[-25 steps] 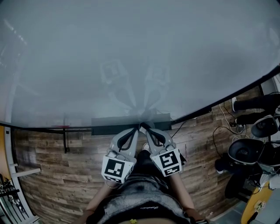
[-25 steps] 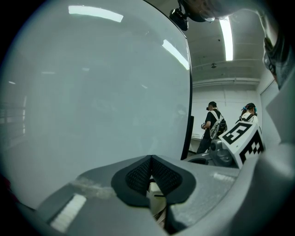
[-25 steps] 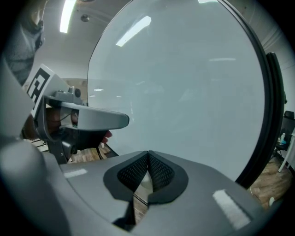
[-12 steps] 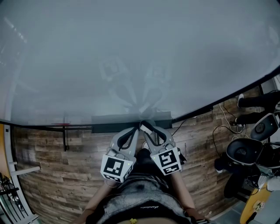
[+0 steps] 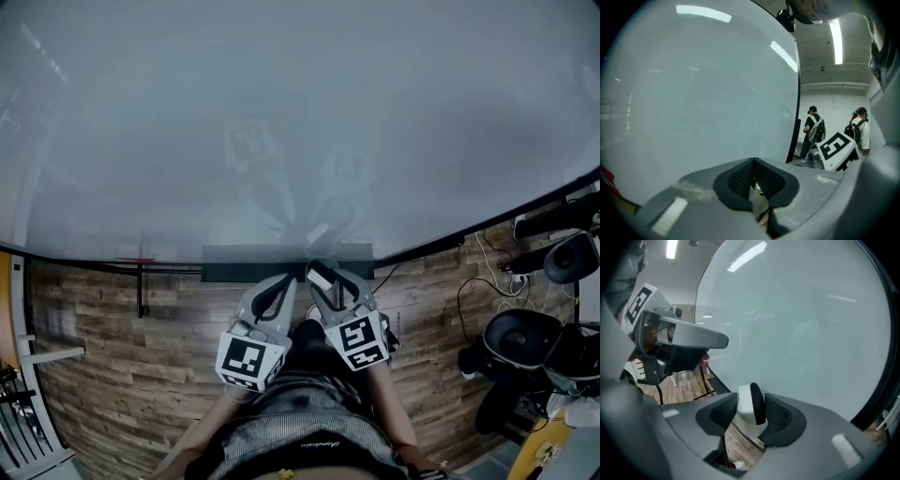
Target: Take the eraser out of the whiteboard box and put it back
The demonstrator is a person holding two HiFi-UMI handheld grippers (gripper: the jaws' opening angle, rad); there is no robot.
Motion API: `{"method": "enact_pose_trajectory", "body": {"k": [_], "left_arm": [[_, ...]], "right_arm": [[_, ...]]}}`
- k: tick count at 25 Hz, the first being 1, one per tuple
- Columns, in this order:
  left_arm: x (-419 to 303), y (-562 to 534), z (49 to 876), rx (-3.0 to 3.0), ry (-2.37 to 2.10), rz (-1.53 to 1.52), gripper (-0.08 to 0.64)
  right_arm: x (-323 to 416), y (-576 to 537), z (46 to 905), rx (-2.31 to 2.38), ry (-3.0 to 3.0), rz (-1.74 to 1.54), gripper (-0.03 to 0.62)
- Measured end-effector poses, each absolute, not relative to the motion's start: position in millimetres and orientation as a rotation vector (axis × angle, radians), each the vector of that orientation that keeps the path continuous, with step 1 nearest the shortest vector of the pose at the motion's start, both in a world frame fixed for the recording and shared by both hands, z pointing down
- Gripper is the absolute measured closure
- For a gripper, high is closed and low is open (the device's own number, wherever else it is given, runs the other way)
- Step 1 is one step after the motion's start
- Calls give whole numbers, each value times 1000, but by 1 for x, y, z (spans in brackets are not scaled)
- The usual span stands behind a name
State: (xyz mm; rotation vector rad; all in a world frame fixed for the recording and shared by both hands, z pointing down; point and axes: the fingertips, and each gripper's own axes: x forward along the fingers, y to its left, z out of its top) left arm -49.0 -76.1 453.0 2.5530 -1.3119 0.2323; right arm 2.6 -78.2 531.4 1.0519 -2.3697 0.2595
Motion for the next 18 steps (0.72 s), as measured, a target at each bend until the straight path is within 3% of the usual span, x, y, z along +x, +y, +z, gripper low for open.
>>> {"method": "enact_pose_trajectory", "body": {"k": [18], "left_arm": [[-52,-75,453,2526,-1326,231,560]], "right_arm": [[0,-88,537,1050,-2368,298,414]]}}
